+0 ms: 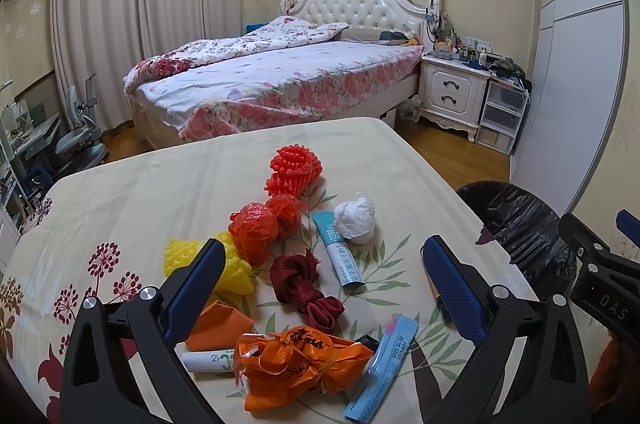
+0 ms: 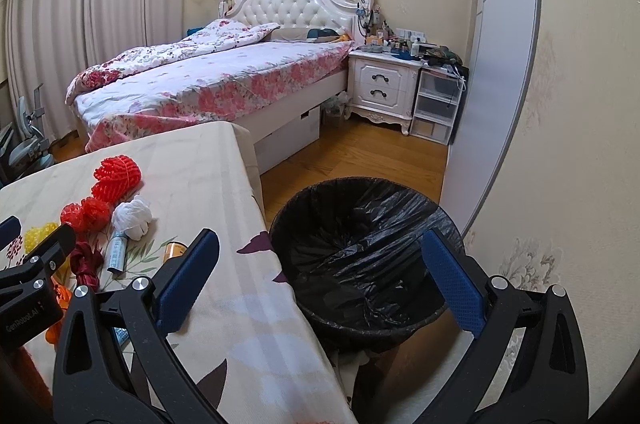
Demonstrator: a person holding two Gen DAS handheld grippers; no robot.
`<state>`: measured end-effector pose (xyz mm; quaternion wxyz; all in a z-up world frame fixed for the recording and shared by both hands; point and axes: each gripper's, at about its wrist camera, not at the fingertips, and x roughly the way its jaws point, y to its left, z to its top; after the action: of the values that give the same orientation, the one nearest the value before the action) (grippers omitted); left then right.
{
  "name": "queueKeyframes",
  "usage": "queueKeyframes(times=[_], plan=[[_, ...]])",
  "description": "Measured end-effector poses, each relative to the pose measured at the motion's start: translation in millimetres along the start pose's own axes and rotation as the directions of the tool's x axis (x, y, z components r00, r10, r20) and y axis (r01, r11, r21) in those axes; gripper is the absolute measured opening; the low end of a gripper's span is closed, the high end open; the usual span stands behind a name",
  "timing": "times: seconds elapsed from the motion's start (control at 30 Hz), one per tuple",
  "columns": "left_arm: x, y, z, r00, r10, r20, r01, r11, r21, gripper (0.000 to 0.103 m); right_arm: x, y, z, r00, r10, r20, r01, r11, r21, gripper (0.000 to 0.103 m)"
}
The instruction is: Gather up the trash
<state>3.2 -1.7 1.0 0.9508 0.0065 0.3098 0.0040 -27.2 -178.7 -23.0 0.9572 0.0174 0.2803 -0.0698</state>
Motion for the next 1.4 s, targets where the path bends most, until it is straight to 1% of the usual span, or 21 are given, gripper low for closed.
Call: queueKeyframes(times=[1.1, 1.23, 1.4], plan=[[-0.3, -1.7, -2.5, 1.000, 0.006, -0.003, -0.006, 1.000, 0.007, 0.097, 1.0, -0.6, 0.4, 1.000, 0.001, -0.004, -0.001, 1.000, 0.000, 0.099], [2.7, -2.0, -13.2, 1.000, 0.007, -0.006, -0.007, 1.000, 0.007, 0.097, 0.3, -1.0, -0.7, 1.000, 0.002, -0.005, -0.002, 1.000, 0.000, 0.099], [3.3, -2.2, -15.8, 1.000, 0.005, -0.007, -0.005, 1.000, 0.008, 0.097, 2.3, 0.2, -2.6, 1.000, 0.002, -0.008, -0.002, 1.000, 0.001, 0.099]])
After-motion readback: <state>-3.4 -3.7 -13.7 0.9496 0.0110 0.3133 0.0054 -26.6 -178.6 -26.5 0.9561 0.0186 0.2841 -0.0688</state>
